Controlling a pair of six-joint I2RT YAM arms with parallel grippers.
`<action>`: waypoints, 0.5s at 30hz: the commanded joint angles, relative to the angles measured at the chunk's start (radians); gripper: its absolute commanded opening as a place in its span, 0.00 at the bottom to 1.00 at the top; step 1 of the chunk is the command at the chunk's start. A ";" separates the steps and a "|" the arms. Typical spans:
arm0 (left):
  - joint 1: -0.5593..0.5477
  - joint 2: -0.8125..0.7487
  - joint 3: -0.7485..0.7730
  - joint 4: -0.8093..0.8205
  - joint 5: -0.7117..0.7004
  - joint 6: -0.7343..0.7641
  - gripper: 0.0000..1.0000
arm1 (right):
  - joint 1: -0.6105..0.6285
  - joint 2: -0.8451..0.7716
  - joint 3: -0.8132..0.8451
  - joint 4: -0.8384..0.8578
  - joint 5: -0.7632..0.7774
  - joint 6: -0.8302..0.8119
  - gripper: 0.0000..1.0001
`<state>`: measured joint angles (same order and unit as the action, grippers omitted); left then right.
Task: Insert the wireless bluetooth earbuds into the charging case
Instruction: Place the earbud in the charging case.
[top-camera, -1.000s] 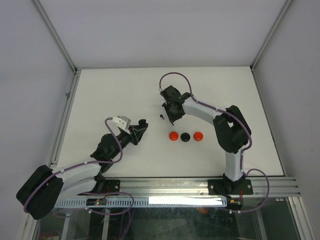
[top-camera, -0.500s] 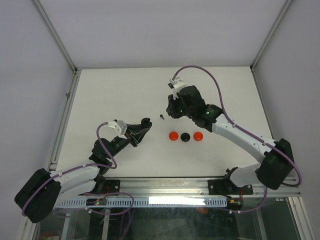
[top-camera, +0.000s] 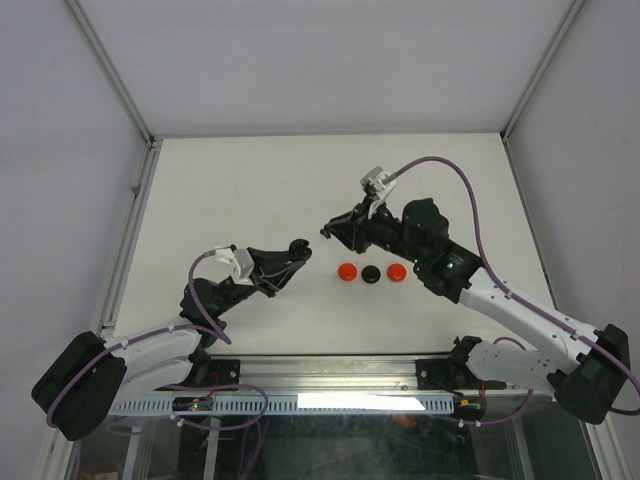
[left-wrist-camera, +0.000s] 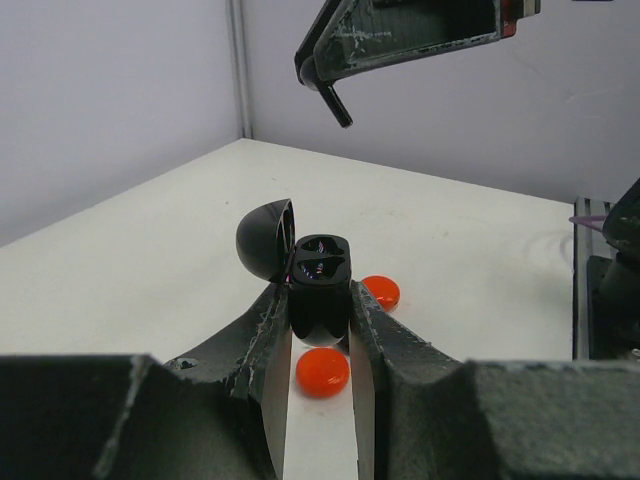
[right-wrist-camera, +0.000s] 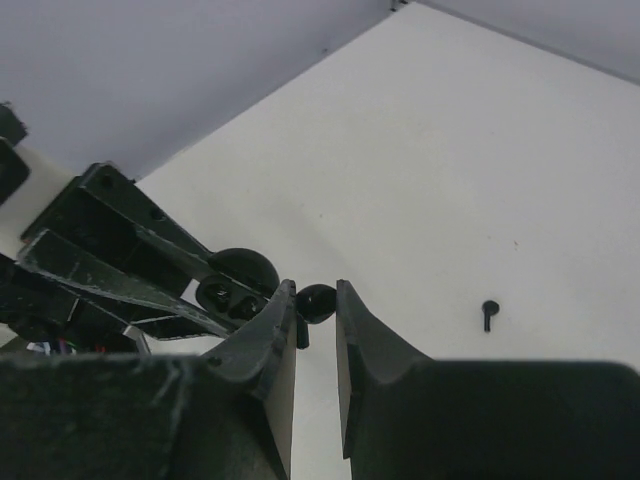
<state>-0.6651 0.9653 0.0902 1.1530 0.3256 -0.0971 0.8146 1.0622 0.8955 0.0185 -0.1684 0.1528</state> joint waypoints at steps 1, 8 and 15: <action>0.013 0.017 0.047 0.114 0.117 0.031 0.00 | 0.023 -0.059 -0.055 0.246 -0.139 0.020 0.09; 0.013 0.029 0.072 0.156 0.161 -0.026 0.00 | 0.057 -0.060 -0.130 0.412 -0.206 0.004 0.10; 0.012 0.043 0.085 0.167 0.172 -0.073 0.00 | 0.082 -0.046 -0.160 0.501 -0.227 -0.013 0.09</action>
<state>-0.6655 0.9977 0.1402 1.2366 0.4580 -0.1310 0.8822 1.0180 0.7364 0.3660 -0.3607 0.1547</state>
